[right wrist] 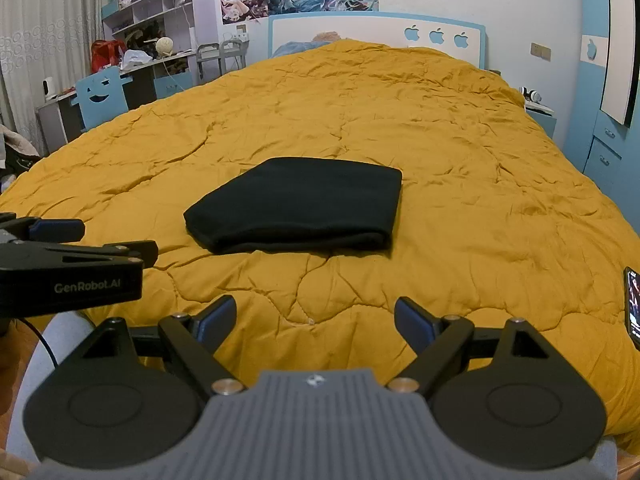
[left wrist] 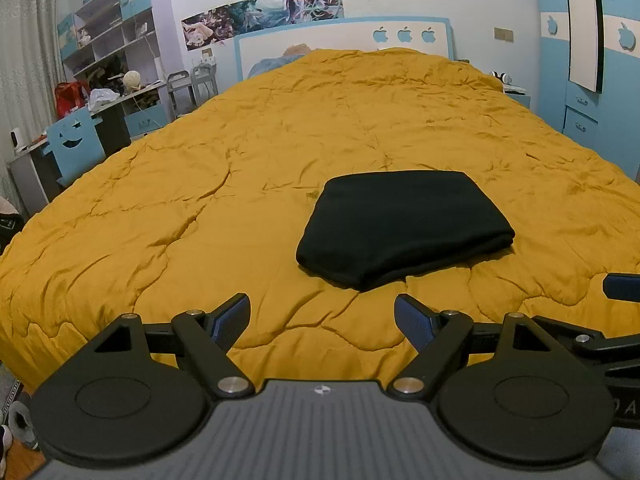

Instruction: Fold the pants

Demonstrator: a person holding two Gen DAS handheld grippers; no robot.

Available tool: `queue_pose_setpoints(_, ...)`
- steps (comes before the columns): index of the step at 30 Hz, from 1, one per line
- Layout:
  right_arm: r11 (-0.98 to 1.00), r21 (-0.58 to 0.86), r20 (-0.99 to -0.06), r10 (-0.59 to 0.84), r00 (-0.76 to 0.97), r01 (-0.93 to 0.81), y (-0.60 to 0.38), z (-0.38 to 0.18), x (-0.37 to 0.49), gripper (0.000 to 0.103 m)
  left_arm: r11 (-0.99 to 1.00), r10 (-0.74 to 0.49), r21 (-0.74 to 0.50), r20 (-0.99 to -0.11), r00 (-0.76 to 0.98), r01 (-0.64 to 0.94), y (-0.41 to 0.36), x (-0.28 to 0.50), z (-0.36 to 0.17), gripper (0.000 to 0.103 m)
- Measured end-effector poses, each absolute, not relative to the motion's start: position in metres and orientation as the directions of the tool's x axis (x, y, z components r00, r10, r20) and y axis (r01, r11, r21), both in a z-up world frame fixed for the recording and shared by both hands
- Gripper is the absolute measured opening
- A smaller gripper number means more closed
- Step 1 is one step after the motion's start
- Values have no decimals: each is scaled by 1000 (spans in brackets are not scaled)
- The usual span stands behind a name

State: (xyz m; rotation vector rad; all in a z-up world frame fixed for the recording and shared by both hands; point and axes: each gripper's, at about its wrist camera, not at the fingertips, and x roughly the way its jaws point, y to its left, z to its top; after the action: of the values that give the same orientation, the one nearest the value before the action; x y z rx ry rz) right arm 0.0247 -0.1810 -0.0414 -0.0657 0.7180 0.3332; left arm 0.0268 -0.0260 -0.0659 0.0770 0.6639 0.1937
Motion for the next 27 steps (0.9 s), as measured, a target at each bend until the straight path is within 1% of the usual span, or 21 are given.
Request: queue_pose_setpoints(27, 949, 57, -644, 273, 714, -311, -182, -40, 23, 82, 977, 211, 145, -598, 773, -155, -25, 25, -64, 96)
